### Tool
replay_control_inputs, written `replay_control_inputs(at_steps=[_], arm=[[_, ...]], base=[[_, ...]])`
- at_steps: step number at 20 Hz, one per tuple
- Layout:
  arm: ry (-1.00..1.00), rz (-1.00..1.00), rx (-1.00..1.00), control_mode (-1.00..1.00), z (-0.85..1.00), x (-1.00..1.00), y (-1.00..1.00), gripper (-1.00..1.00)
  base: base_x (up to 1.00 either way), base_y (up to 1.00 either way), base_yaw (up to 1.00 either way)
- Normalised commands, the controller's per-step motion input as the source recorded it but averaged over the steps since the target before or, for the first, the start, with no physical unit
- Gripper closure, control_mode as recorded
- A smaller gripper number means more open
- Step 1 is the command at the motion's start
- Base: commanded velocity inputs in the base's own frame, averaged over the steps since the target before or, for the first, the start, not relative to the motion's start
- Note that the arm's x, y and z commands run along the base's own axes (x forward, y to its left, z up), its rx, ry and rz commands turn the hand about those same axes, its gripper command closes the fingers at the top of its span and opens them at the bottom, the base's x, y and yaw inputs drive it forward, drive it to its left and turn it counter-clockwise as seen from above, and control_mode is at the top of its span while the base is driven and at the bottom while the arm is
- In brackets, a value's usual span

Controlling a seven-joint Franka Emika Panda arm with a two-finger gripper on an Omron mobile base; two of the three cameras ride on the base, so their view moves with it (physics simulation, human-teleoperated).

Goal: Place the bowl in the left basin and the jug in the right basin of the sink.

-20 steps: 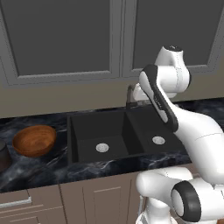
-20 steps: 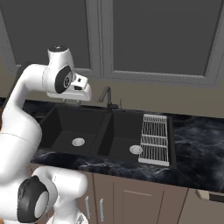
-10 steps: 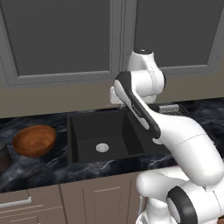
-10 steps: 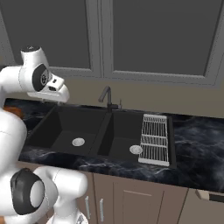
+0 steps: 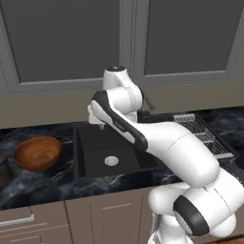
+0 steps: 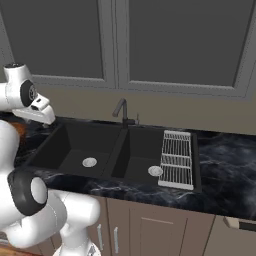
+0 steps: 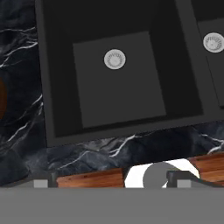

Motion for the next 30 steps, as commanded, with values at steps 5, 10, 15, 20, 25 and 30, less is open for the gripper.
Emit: replay_control_inputs(at_steps=[5,10,15,20,25,30], arm=[[0.22,0.00,0.00,-1.00,-0.11,0.24,0.81,-1.00],[0.19,0.00,0.00,-1.00,-0.17,0.26,0.63,-1.00],[0.00,-0.06,-0.02,-1.00,-0.24,0.18,0.53,-1.00],[-0.02,-0.06,-0.03,-1.00,-0.29,0.31,0.48,-1.00],[0.00,-0.01,0.00,-1.00,-0.38,0.46,0.42,-1.00],[0.06,0.00,-0.01,-1.00,-0.38,0.39,0.41,-1.00]], base=[[0.00,0.00,0.00],[0.00,0.00,0.00],[0.00,0.00,0.00],[0.00,0.00,0.00],[0.00,0.00,0.00],[0.00,0.00,0.00]])
